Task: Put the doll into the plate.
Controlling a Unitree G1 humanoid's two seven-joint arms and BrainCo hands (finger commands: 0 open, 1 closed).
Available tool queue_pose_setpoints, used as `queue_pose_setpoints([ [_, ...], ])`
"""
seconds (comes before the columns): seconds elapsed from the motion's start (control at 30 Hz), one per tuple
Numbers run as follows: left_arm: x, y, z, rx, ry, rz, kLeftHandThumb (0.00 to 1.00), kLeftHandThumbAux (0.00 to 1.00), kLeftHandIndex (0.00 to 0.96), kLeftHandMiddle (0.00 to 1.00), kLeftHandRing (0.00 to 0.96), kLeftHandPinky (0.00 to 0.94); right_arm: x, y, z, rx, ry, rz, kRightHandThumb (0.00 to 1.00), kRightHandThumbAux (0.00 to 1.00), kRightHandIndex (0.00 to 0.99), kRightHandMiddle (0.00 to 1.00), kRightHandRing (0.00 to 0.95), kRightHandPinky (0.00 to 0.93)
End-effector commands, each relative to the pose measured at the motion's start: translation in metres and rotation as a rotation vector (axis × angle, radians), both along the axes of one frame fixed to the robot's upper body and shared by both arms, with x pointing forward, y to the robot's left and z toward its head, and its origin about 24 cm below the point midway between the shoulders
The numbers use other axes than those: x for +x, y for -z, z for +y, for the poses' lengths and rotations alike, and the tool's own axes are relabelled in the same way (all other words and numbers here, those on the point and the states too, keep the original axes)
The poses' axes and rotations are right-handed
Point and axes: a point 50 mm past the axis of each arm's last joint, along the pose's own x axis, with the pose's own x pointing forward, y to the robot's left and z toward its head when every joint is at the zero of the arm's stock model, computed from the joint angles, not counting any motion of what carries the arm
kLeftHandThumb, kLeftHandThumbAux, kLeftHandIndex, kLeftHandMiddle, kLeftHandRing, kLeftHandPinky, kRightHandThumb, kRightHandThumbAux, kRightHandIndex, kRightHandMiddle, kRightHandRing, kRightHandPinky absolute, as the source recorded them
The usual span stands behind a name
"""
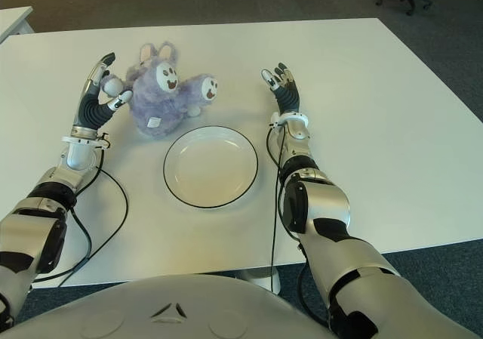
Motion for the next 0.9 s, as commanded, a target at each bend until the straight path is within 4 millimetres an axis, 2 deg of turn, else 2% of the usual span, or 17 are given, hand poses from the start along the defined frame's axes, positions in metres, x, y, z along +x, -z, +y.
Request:
queue_pose_setpoints([
  [0.03, -0.0163, 0.0303, -0.0010, 0.010, -0.027, 0.113, 0.198, 0.336, 0.000, 0.021, 0.012, 0.021, -0.0235, 0.0444, 0.0019, 0.033, 0.010, 0.180, 0.074, 0.578, 0.020, 0.051, 0.046, 0.055],
  [0.33, -0.0125, 0.0327, -0.0050, -0.013, -0.053, 0.127, 0.292, 0.375, 0.005, 0.053, 0.037, 0.041, -0.0235, 0.0444, 0.0026, 0.035, 0.009, 0.178, 0.073, 0.579, 0.023, 0.055, 0.048, 0.057],
  [0.9, -0.0077, 0.0373, -0.0096, -0.087, -0.069, 0.183, 0.373, 0.403, 0.014, 0.054, 0.041, 0.049, -0.0236, 0.0437, 0.0003, 0.030, 0.011, 0.172, 0.070, 0.586, 0.019, 0.052, 0.047, 0.058],
])
